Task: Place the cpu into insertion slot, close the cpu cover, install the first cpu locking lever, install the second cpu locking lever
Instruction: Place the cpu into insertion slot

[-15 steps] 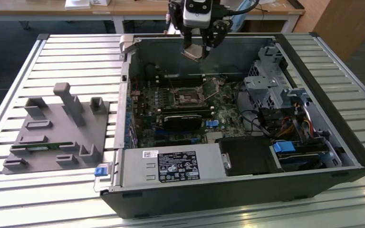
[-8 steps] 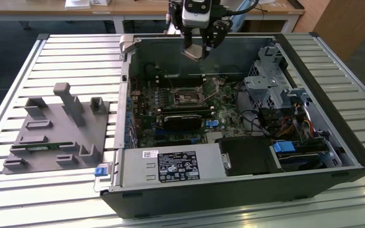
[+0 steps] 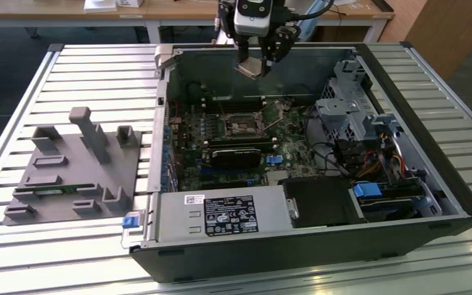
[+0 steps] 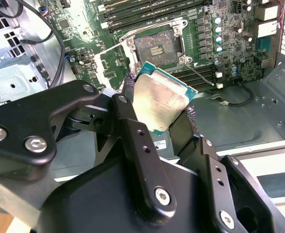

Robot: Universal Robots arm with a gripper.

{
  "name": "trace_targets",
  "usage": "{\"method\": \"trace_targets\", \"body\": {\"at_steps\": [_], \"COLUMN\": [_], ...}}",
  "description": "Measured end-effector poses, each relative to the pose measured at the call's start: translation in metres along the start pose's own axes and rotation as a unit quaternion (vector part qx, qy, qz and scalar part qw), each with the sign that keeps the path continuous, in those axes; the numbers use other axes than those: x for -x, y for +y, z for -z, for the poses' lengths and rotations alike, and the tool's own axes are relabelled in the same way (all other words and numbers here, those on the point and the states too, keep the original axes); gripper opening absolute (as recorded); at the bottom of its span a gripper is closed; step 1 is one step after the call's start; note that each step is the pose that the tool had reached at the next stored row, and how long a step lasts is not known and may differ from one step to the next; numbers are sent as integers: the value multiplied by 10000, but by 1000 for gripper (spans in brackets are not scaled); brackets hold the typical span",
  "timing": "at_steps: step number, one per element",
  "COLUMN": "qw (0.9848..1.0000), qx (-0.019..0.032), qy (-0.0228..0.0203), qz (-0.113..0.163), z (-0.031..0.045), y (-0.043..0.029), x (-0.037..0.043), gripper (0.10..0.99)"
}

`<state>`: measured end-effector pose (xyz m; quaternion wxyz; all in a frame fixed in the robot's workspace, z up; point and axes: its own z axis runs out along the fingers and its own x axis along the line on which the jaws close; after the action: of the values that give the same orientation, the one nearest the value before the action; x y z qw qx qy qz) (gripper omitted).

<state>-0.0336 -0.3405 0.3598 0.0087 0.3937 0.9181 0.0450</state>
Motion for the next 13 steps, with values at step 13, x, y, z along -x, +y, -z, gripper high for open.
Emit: {"method": "trace_targets", "body": {"at_steps": [13], "qw": [9999], "qx": [2], "qy": [-11], "qz": [-125], "z": [0], "y": [0], "x": [0], "gripper": [537]}}
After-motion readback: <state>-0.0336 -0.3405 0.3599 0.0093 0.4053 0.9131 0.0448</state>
